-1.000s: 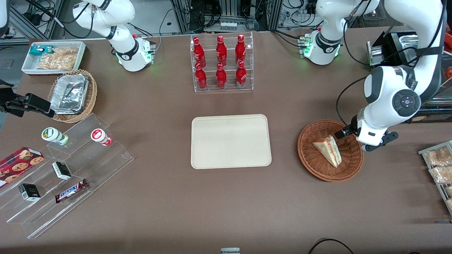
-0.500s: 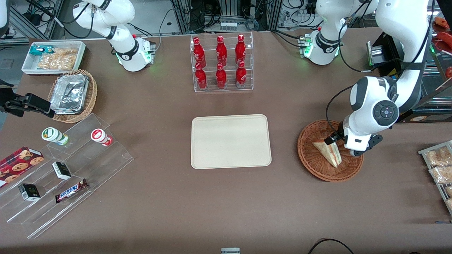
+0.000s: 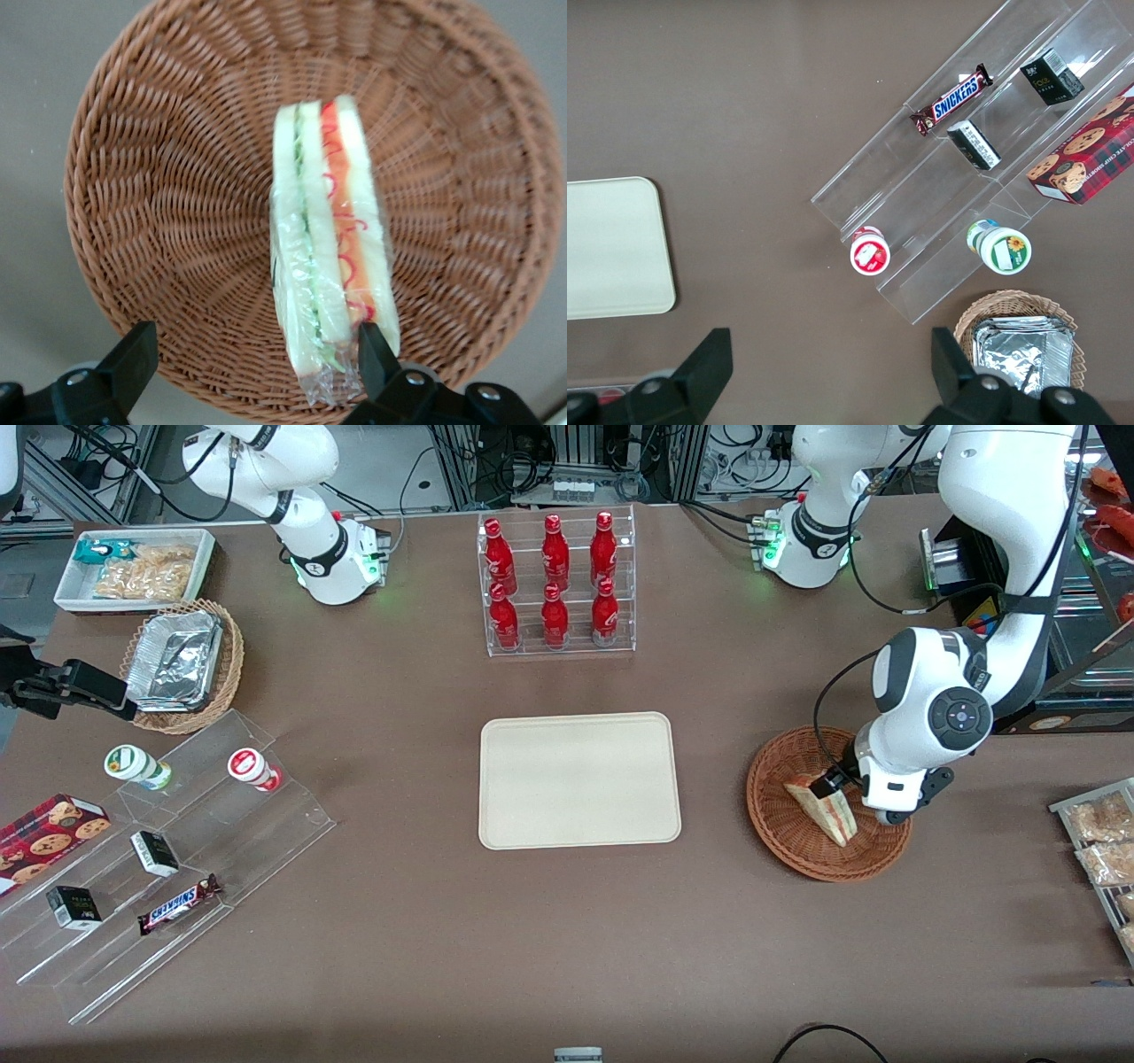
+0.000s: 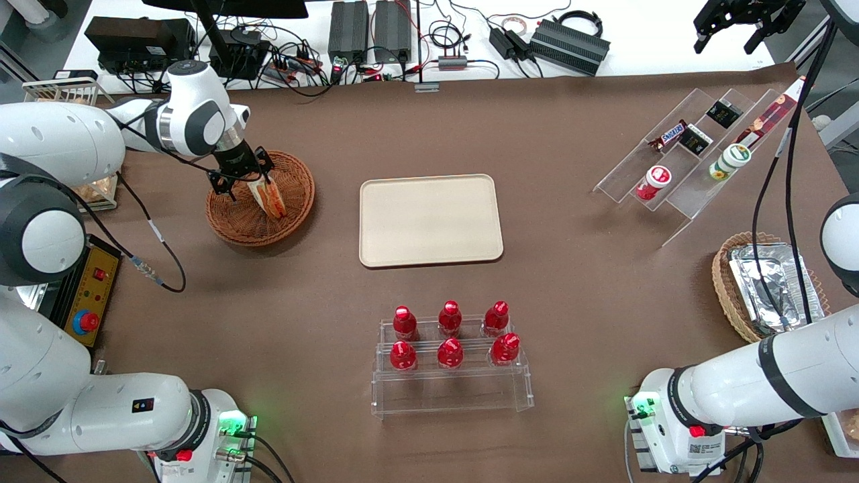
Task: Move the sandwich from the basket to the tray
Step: 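Lower the open left gripper around the sandwich's crust edge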
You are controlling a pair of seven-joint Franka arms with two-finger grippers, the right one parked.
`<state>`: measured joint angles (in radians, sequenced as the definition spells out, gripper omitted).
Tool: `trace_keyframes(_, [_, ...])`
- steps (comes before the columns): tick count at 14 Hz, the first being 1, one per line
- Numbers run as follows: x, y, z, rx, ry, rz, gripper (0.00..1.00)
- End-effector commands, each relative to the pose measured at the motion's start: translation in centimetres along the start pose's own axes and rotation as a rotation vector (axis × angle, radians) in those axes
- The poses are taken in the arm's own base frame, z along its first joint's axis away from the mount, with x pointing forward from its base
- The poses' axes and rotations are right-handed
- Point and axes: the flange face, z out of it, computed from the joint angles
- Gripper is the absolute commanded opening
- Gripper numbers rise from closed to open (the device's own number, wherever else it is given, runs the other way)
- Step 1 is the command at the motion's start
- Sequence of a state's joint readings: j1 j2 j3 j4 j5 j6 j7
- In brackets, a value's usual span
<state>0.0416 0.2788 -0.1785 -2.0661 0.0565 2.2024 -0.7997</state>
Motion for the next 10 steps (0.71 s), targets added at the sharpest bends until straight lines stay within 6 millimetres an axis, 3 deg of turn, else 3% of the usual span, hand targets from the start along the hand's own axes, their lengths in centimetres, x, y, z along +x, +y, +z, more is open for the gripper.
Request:
trace_keyframes(1, [0.7,0.7,-2.5,-0.009,0.012,-0.019,1.00])
trace_keyframes(3, [0.8,0.9,-2.6,-0.012,0.011,-0.041,1.00])
trace_keyframes(8, [-0.1,2.2,0.4,-0.008,-0.002,-0.047,1.00])
trace_keyframes(10, [-0.5,2.7,0.6,-0.008,-0.001,-0.040,1.00])
